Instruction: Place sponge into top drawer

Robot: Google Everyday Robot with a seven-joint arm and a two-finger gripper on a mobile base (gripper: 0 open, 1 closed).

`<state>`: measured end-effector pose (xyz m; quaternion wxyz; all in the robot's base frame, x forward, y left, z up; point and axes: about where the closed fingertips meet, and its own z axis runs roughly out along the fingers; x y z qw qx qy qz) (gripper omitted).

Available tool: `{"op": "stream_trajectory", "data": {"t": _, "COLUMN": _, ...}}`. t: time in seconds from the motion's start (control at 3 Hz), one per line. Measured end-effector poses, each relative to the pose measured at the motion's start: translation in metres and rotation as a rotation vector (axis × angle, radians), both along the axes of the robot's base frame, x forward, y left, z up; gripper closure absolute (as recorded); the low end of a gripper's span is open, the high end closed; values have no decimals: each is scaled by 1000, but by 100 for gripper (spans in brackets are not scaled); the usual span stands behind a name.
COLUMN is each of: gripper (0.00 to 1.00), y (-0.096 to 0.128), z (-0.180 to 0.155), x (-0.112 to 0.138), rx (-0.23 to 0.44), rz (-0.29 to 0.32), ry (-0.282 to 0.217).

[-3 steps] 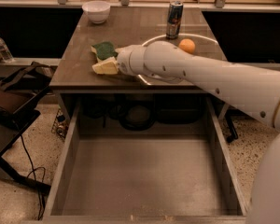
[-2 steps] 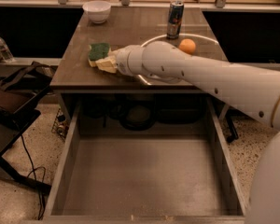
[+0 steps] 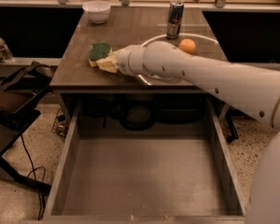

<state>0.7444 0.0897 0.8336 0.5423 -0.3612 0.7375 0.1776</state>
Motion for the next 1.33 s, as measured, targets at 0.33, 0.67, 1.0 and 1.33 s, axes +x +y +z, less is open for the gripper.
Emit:
{"op": "stream_trajectory", "data": {"t": 0.33, "gripper": 100, "y": -14, "z": 21, "x": -9, "rx": -44, "rz": -11, "ry": -13}}
{"op": "stream_trajectory", "data": {"t": 0.67, "gripper": 100, "y": -43, "z": 62, "x": -26, "rx": -81, "rz": -44, "ry": -42}}
{"op": "stream_trajectory", "data": {"t": 1.0, "gripper": 100, "y": -94, "z": 103, "x": -69, "rx": -101, "rz": -38, "ry": -28}}
{"op": "stream_trajectory", "data": {"t": 1.33, "gripper": 100, "y": -166, "z": 117, "x": -122, "rx": -159, "rz": -33, "ry": 7}}
